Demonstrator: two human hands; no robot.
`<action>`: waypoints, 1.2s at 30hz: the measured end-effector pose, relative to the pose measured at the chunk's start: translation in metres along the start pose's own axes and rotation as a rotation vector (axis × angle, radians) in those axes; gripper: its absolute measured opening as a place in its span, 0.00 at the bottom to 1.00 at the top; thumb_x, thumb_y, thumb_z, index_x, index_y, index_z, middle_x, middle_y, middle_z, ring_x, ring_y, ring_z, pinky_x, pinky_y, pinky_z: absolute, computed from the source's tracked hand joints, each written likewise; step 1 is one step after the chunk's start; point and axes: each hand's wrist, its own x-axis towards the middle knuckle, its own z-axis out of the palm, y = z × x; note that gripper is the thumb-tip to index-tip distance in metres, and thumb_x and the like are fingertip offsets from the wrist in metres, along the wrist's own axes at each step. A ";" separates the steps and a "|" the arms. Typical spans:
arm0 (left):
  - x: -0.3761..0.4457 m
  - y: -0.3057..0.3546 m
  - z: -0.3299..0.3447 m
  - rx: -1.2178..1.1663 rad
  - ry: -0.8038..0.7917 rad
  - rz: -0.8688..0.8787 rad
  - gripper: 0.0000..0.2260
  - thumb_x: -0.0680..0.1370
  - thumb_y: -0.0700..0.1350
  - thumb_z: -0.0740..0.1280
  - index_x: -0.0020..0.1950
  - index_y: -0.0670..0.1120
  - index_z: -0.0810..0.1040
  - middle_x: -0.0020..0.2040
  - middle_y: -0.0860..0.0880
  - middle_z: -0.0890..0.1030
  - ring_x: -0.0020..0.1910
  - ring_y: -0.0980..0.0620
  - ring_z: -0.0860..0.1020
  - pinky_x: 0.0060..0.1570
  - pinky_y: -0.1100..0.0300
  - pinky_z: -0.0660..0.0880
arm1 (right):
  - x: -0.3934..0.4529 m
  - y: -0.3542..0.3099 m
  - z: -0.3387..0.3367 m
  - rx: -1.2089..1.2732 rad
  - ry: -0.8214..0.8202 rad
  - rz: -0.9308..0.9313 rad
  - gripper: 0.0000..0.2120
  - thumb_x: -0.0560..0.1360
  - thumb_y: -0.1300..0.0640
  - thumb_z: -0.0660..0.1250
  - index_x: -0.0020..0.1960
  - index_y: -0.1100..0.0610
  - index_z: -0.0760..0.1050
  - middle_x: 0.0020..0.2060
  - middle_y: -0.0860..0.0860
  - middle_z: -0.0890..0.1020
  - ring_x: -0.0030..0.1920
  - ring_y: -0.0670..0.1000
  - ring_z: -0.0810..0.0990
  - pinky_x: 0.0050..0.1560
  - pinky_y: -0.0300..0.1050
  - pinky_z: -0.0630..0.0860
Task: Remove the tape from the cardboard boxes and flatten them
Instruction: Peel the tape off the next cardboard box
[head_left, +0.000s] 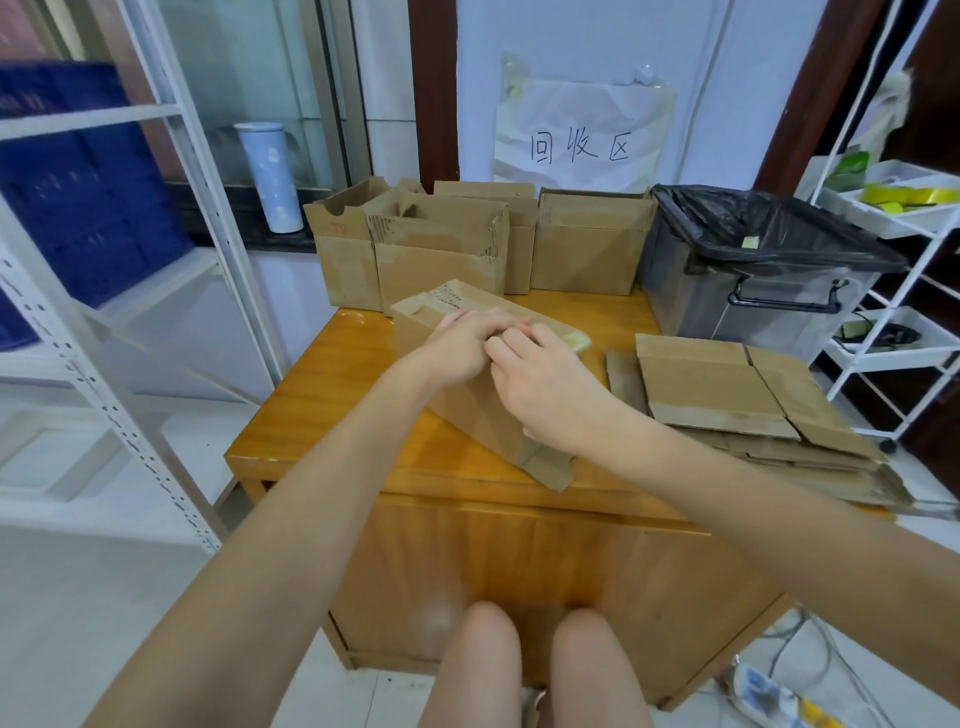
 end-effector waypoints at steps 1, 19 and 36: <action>0.000 0.001 0.000 0.007 0.012 0.002 0.19 0.83 0.37 0.52 0.65 0.52 0.76 0.67 0.54 0.74 0.70 0.56 0.64 0.74 0.57 0.46 | -0.003 0.002 0.001 -0.010 0.013 -0.009 0.13 0.66 0.59 0.62 0.45 0.64 0.81 0.42 0.57 0.79 0.45 0.57 0.78 0.48 0.50 0.72; 0.003 0.001 0.001 -0.014 0.018 -0.009 0.14 0.83 0.43 0.57 0.62 0.56 0.77 0.69 0.60 0.72 0.71 0.57 0.64 0.74 0.52 0.50 | -0.040 0.020 0.021 0.310 0.336 0.012 0.07 0.75 0.60 0.62 0.42 0.60 0.77 0.42 0.57 0.77 0.44 0.54 0.68 0.42 0.47 0.67; 0.002 0.003 0.001 -0.077 0.042 -0.013 0.16 0.83 0.42 0.58 0.52 0.66 0.74 0.59 0.68 0.71 0.69 0.58 0.66 0.74 0.49 0.51 | -0.036 -0.012 0.007 0.907 0.013 0.913 0.13 0.76 0.43 0.65 0.40 0.50 0.79 0.34 0.43 0.80 0.38 0.44 0.77 0.38 0.41 0.73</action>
